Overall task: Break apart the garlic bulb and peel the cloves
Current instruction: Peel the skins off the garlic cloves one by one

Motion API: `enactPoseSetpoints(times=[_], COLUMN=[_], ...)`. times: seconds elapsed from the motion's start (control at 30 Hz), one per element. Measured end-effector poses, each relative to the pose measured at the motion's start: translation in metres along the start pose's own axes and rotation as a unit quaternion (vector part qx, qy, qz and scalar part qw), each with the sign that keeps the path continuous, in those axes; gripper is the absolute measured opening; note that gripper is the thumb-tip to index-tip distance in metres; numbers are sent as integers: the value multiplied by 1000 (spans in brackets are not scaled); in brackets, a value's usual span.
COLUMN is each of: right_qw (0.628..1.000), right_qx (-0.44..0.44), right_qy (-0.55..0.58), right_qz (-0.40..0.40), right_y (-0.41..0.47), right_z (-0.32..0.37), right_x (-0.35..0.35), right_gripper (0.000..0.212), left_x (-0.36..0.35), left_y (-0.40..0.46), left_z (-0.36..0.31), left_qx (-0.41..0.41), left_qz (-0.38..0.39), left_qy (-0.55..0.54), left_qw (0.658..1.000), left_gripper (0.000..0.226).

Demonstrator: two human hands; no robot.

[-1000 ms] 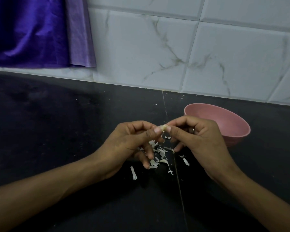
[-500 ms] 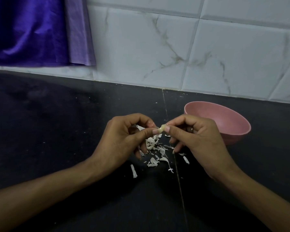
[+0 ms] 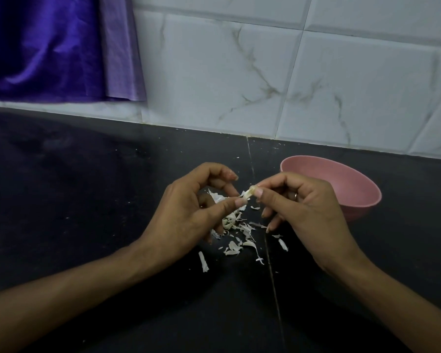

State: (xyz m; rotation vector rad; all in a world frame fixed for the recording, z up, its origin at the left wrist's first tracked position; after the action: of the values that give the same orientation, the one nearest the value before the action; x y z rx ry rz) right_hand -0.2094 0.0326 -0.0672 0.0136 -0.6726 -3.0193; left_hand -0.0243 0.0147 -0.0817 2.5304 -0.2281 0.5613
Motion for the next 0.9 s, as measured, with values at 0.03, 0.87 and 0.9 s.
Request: enactPoseSetpoints(times=[0.03,0.87,0.9], right_qw=[1000,1000,1000], right_qx=[7,-6,-4], right_qy=[-13,-3,-8], right_qz=[3,2,-1], right_y=[-1,-1,-1], right_z=[0,0,0], right_x=[0,-1,-1], right_gripper=[4,4,4], left_x=[0,1,1], left_y=[-1,1,1], left_z=[-1,2,1], left_qx=[-5,22,16], left_qz=[3,0,1], left_qy=[10,22,24], left_qw=[1000,1000,1000], left_gripper=[30,15,14])
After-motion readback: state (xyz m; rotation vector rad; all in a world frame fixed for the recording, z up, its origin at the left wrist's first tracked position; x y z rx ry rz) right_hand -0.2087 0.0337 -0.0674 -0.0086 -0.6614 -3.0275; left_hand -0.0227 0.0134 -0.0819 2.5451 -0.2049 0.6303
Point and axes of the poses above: each hand's wrist, its own y-axis towards the middle knuckle, its own x-axis out of the back of the hand, z = x × y, the point moved 1 cm from there along y, towards the middle knuckle, and after that the axes turned 15 degrees about y, right-handed, at the moved point
